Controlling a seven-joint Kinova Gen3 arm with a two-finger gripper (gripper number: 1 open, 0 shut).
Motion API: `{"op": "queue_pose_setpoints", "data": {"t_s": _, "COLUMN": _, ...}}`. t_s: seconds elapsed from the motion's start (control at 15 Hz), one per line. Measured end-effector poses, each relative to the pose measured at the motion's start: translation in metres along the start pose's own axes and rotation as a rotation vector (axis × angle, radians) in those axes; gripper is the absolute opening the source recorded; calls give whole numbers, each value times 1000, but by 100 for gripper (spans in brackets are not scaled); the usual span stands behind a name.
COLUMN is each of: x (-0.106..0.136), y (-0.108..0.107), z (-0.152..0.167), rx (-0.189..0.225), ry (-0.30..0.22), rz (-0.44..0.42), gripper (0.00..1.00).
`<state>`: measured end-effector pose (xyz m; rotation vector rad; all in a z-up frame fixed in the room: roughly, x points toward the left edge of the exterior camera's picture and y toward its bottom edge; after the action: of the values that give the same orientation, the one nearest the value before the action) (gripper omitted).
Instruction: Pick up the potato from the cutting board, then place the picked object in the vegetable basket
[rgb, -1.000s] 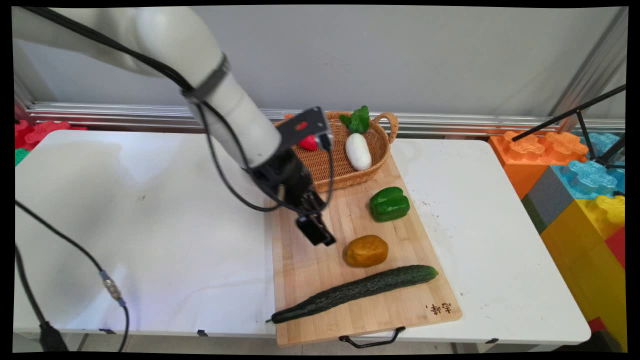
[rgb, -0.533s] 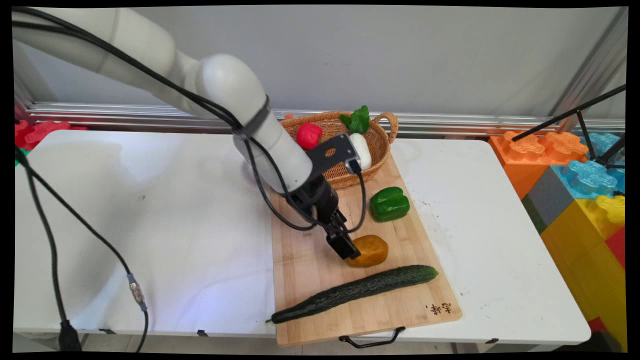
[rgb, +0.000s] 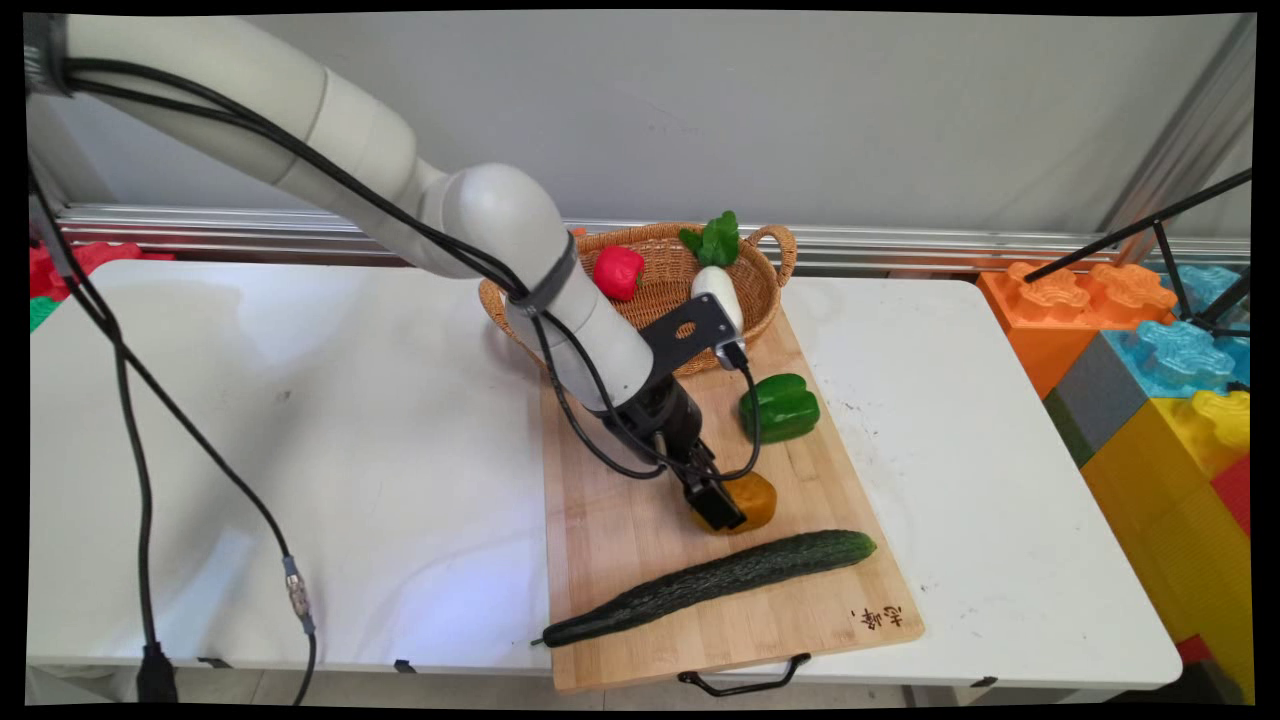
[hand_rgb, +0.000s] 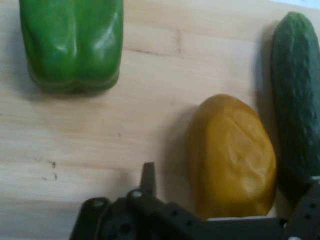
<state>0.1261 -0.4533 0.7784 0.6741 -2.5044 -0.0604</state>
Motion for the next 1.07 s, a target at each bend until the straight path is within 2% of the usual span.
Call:
{"op": "queue_pose_setpoints", "data": {"t_s": 0.07, "x": 0, "y": 0, "z": 3, "rx": 0, "ry": 2, "rz": -3, "gripper": 0}}
{"op": "queue_pose_setpoints", "data": {"t_s": 0.4, "x": 0, "y": 2, "z": 7, "rx": -23, "ry": -3, "rz": -23, "gripper": 0}}
{"op": "queue_pose_setpoints", "data": {"t_s": 0.67, "x": 11, "y": 7, "z": -18, "rx": -31, "ry": 4, "rz": -22, "gripper": 0}}
{"op": "queue_pose_setpoints", "data": {"t_s": 0.87, "x": 25, "y": 12, "z": -47, "rx": -8, "ry": 12, "rz": -8, "gripper": 0}}
{"op": "queue_pose_setpoints", "data": {"t_s": 1.07, "x": 44, "y": 19, "z": -86, "rx": 40, "ry": 19, "rz": 9, "gripper": 0}}
